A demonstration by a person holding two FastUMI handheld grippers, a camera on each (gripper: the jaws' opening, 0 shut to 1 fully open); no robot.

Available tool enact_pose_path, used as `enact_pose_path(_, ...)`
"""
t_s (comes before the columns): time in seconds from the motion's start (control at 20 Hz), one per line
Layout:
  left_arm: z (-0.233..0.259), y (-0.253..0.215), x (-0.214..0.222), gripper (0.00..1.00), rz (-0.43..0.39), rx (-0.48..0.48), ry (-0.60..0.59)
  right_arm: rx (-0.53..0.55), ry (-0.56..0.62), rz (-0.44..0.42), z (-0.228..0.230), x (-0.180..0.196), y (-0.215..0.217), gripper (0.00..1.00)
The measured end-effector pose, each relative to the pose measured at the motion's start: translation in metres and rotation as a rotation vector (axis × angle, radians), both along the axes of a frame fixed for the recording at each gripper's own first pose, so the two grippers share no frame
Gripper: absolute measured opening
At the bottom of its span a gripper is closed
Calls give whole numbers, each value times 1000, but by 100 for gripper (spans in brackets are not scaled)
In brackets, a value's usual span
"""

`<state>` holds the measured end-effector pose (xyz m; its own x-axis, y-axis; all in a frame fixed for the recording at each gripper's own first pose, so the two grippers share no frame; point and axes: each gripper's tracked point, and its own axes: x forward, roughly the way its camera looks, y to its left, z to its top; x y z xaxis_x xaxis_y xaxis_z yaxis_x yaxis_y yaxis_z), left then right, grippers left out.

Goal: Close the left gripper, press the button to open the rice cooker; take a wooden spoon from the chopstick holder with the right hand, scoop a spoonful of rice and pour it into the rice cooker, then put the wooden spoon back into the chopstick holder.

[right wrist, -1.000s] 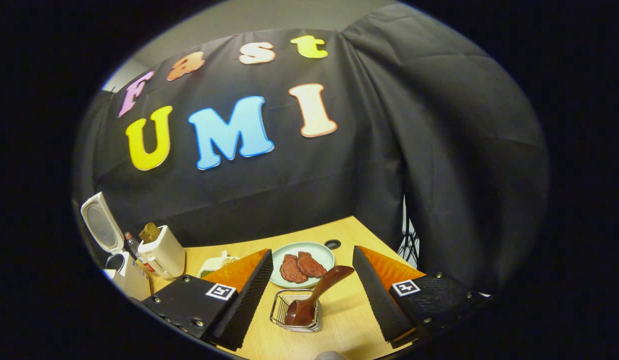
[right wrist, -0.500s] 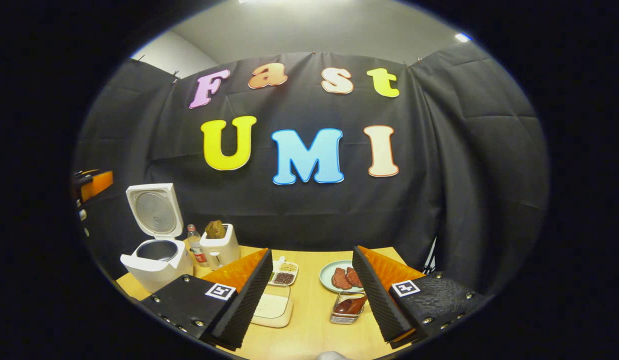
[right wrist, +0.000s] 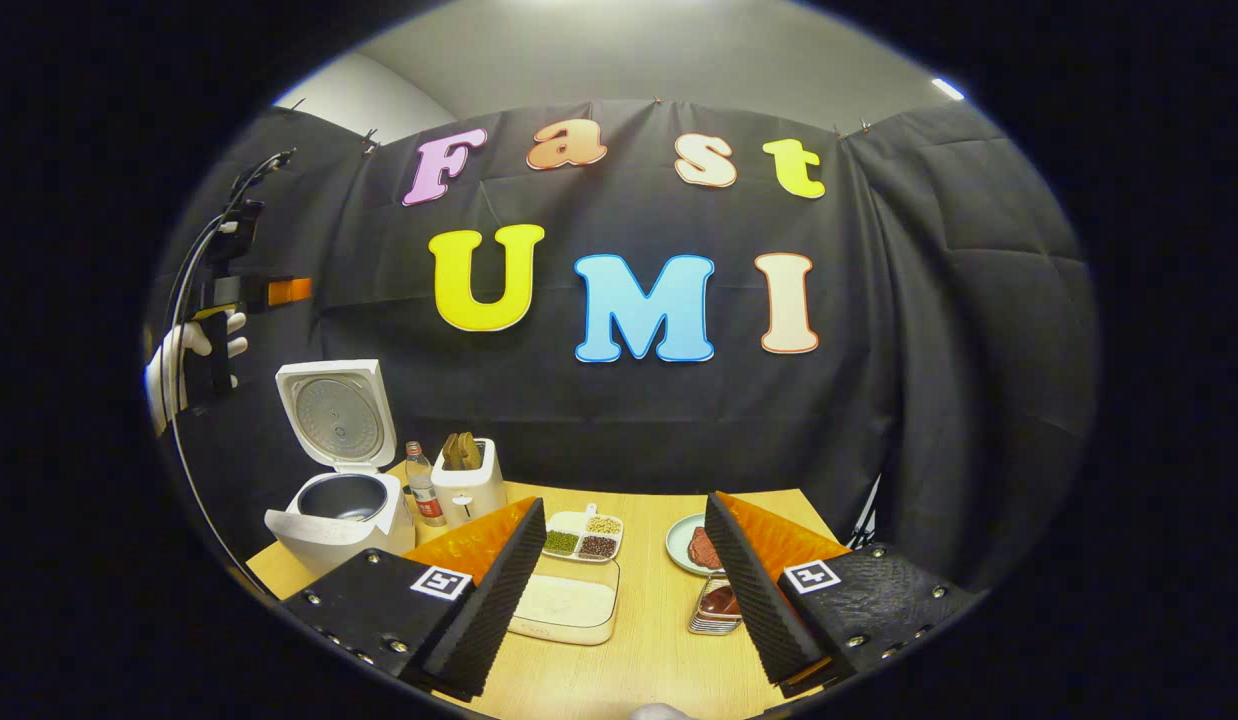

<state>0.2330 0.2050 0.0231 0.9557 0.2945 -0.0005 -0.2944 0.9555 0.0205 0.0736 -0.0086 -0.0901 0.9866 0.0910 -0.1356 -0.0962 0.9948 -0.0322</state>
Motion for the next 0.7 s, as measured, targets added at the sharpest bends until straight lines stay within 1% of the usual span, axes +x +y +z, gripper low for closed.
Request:
enact_pose_path(0.1,-13,19,29,95,22,-25,30,-17,5,0,2,5,4,98)
enact_pose_path(0.25,-45,48,69,99,57,-57,91,-23,28,16,1,12,14,98)
enact_pose_path(0.45,-95,64,114,99,52,-112,193,-34,58,36,-5,19,24,98)
enact_pose_path(0.55,-120,72,133,98,73,-107,253,-44,74,40,-9,20,24,98)
enact_pose_path(0.7,-141,78,146,98,94,-89,317,-42,89,45,-14,19,24,98)
